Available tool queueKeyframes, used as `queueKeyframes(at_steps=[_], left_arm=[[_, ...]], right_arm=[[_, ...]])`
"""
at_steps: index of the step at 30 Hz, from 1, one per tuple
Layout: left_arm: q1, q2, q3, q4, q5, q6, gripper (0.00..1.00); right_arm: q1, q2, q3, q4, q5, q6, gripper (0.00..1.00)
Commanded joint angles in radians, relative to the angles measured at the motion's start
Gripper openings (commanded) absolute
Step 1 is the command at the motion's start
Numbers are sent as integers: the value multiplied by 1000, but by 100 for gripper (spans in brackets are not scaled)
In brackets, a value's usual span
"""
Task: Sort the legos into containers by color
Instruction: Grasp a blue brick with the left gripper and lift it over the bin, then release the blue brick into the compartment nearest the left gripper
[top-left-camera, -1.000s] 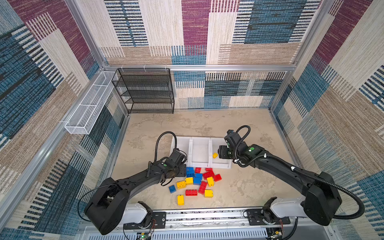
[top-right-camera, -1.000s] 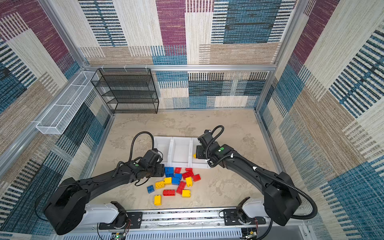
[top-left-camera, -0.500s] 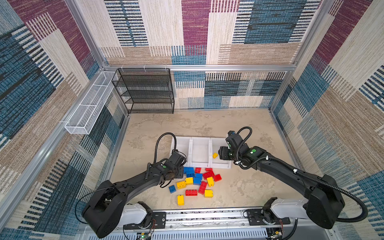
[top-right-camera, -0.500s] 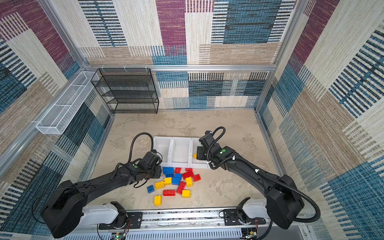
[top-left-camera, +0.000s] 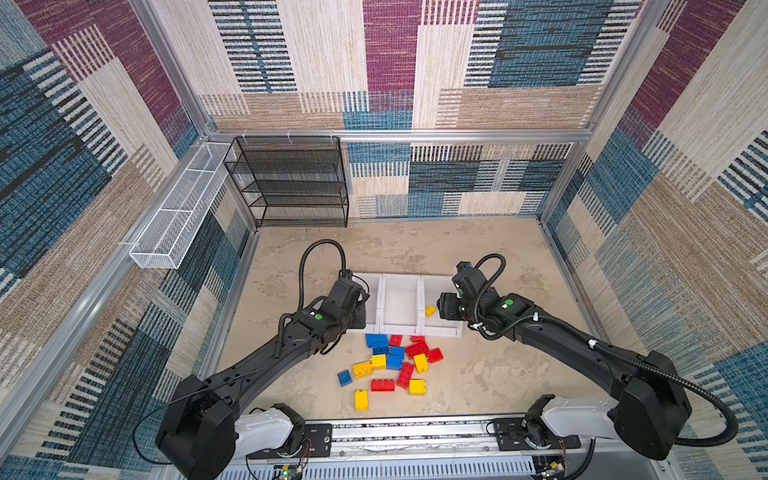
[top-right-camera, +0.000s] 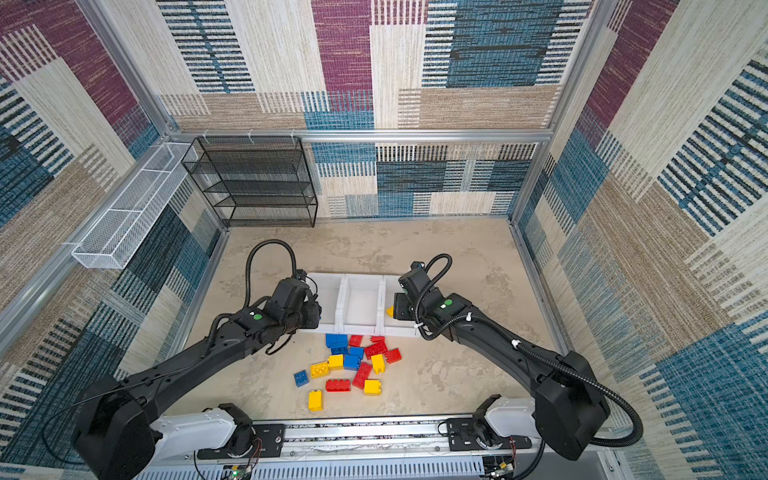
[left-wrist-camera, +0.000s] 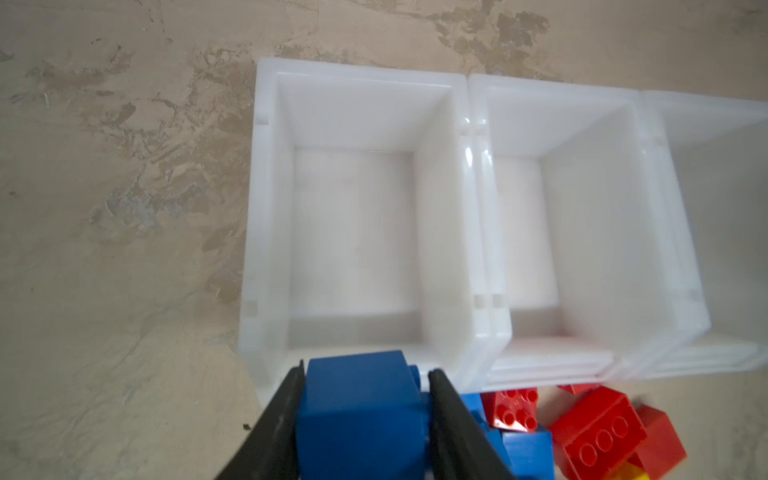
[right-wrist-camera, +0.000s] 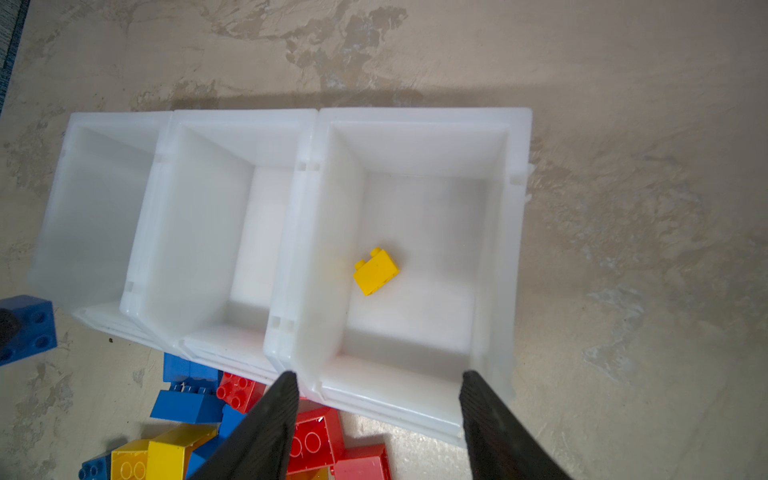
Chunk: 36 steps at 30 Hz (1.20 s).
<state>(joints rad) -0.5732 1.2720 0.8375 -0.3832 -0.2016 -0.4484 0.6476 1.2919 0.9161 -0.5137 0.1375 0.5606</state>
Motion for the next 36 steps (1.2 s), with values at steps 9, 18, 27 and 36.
queueKeyframes(at_steps=[9, 18, 27, 36], left_arm=[[49, 259, 127, 51, 82, 61, 46], [49, 220, 99, 24, 56, 34, 66], [49, -26, -64, 6, 29, -61, 66], [49, -289, -244, -70, 3, -171, 66]], right_arm=[[0, -67, -45, -6, 12, 36, 65], [0, -66, -45, -5, 9, 30, 65], [13, -59, -44, 31, -46, -22, 64], [118, 28, -9, 3, -95, -59, 62]])
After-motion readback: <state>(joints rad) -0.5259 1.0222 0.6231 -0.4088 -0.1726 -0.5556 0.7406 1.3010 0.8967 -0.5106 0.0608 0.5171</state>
